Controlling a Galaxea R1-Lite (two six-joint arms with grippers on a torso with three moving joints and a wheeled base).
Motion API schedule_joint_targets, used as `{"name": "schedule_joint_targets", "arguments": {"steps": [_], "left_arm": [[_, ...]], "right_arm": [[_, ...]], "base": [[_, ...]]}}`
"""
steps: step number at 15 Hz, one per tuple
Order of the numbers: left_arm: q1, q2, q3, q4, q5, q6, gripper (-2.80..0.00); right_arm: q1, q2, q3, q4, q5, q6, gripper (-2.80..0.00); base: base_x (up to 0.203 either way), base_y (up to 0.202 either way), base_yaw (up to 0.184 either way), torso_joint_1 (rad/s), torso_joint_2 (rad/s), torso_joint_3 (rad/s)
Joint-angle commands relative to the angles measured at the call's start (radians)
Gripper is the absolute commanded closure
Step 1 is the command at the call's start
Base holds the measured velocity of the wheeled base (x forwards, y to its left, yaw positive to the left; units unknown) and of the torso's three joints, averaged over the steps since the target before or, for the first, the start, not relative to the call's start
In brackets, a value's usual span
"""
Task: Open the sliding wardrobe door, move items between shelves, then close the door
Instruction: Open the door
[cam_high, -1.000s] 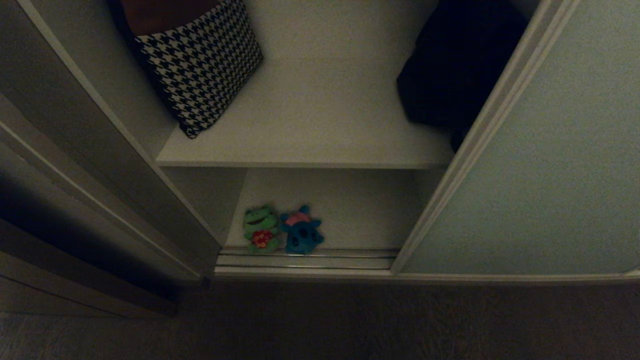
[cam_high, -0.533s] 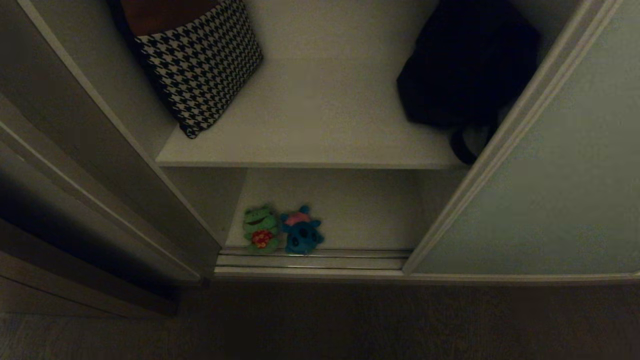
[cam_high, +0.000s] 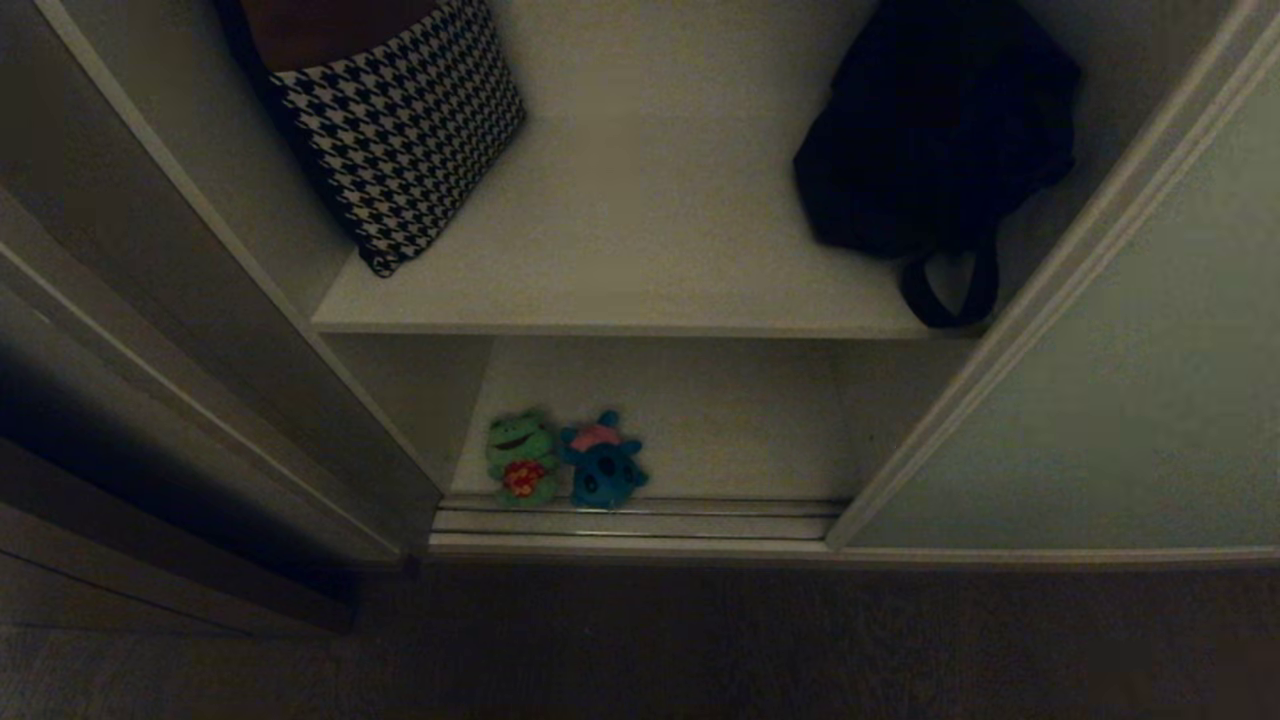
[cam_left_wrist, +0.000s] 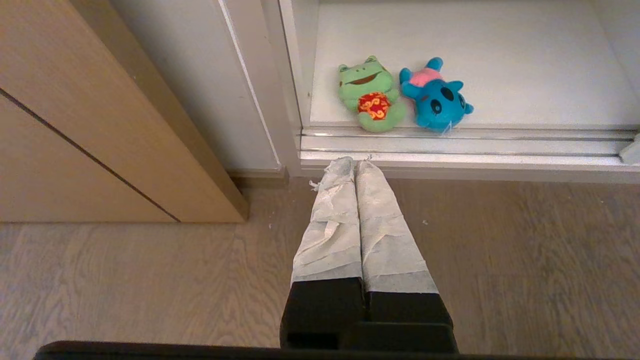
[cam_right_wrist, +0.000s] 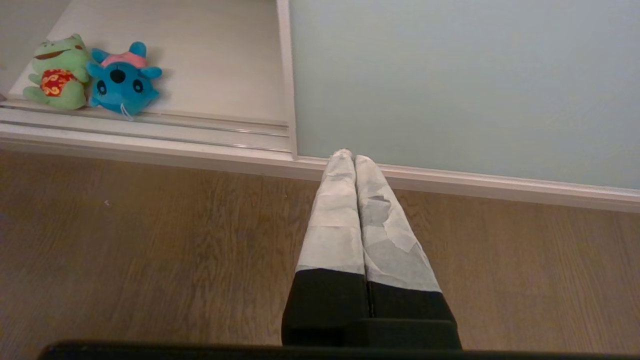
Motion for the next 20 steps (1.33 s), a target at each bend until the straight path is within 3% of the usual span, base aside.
{"name": "schedule_joint_targets", "arguments": {"steps": [1, 6, 20], "left_arm": [[0.0, 0.004, 0.0, 0.002, -0.001, 0.004, 0.0], [0.0, 0.004, -0.001, 0.005, -0.001, 0.016, 0.0], [0.0, 0.004, 0.0, -0.001, -0.005, 0.004, 0.0]], "right_arm": [[0.0, -0.002, 0.0, 0.0, 0.0, 0.0, 0.0], [0.0, -0.002, 0.0, 0.0, 0.0, 0.0, 0.0], [0.001, -0.002, 0.0, 0.0, 0.0, 0.0, 0.0]], "base": [[0.0, 0.0, 0.0, 0.0, 0.0, 0.0], [0.0, 0.0, 0.0, 0.002, 0.0, -0.057], [0.0, 0.0, 0.0, 0.002, 0.0, -0.193]]}}
